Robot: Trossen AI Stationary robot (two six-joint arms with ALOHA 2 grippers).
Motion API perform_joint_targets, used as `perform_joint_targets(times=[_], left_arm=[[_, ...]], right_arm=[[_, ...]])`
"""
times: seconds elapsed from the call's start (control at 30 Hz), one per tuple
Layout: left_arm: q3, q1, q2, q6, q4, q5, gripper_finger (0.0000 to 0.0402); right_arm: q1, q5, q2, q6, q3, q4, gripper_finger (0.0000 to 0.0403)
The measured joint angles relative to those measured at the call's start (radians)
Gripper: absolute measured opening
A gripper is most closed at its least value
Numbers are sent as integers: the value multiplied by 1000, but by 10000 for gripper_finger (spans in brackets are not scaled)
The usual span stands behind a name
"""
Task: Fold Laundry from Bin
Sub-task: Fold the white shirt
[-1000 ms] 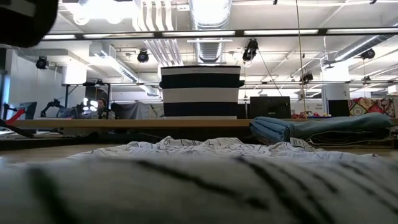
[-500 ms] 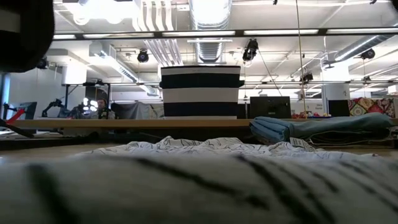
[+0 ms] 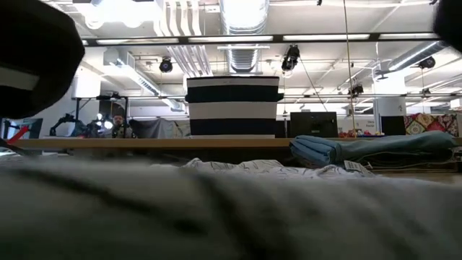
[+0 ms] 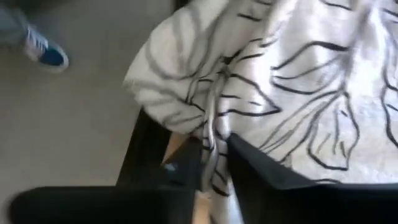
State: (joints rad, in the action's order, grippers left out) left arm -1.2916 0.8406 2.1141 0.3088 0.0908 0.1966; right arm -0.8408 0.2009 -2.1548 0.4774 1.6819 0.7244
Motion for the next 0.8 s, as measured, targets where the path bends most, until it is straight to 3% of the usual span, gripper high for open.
perform_joint_targets(times=[0.07,0.13,0.23,0.5,0.8], left_arm=[[3,-4,-21,17,59,28,10],[5,-6,-50,20,134,62,4],[12,-20,-113,21,230,86,3],[143,-115,-370,99,233,93,1],[388,-293,-636,278,123,74,0]], right_arm=[[14,12,3,57,7,9,34],[32,15,15,88,18,37,20],[54,16,63,105,34,74,15],[116,14,220,106,-2,160,14],[272,25,432,21,-247,124,13]])
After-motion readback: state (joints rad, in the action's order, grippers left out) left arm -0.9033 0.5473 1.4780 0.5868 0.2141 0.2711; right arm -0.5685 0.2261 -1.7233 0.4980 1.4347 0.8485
